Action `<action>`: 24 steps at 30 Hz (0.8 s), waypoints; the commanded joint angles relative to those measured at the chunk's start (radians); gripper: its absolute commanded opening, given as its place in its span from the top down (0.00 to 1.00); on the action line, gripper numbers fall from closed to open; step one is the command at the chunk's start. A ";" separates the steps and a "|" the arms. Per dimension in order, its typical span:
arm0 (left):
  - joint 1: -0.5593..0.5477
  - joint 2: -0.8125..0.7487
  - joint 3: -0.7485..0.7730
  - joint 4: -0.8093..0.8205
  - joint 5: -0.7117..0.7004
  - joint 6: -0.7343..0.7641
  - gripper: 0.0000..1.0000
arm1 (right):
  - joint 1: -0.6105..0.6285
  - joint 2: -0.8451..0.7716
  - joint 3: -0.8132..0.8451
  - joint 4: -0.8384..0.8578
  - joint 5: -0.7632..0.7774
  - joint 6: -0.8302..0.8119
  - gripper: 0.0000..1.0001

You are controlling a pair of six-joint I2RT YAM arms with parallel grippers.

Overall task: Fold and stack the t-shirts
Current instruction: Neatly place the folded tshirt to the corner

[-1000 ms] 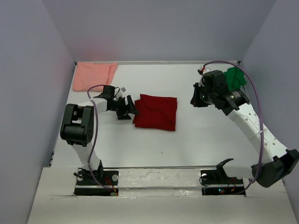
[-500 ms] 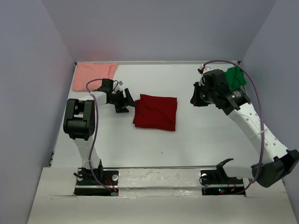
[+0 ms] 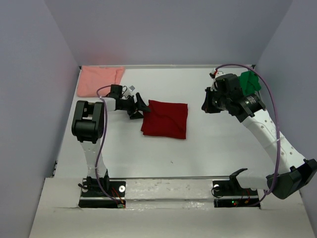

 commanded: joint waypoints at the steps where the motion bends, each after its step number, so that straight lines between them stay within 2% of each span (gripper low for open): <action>1: -0.053 0.048 -0.046 -0.033 -0.076 -0.012 0.18 | 0.004 -0.006 0.018 0.044 -0.012 0.004 1.00; 13: -0.214 0.065 -0.024 -0.030 -0.204 -0.054 0.18 | 0.004 0.002 0.003 0.058 -0.046 0.013 1.00; 15: -0.214 0.064 -0.024 -0.036 -0.228 -0.051 0.22 | 0.004 -0.003 -0.004 0.056 -0.048 0.016 1.00; 17: -0.211 0.059 -0.018 -0.052 -0.251 -0.044 0.27 | 0.004 -0.007 -0.008 0.058 -0.046 0.016 1.00; 18: -0.208 0.055 -0.017 -0.056 -0.260 -0.044 0.34 | 0.004 -0.010 -0.008 0.056 -0.043 0.018 1.00; 19: -0.205 0.053 -0.012 -0.063 -0.270 -0.044 0.46 | 0.004 -0.015 -0.011 0.058 -0.043 0.016 1.00; 20: -0.205 0.053 -0.007 -0.067 -0.276 -0.044 0.46 | 0.004 -0.015 -0.011 0.058 -0.043 0.016 1.00; 21: -0.203 0.055 -0.001 -0.076 -0.291 -0.046 0.55 | 0.004 -0.015 -0.011 0.055 -0.040 0.018 1.00; 23: -0.200 0.053 0.003 -0.078 -0.302 -0.046 0.63 | 0.004 -0.018 -0.013 0.055 -0.045 0.018 1.00; 24: -0.196 0.055 0.006 -0.079 -0.306 -0.044 0.64 | 0.004 -0.020 -0.013 0.055 -0.041 0.018 1.00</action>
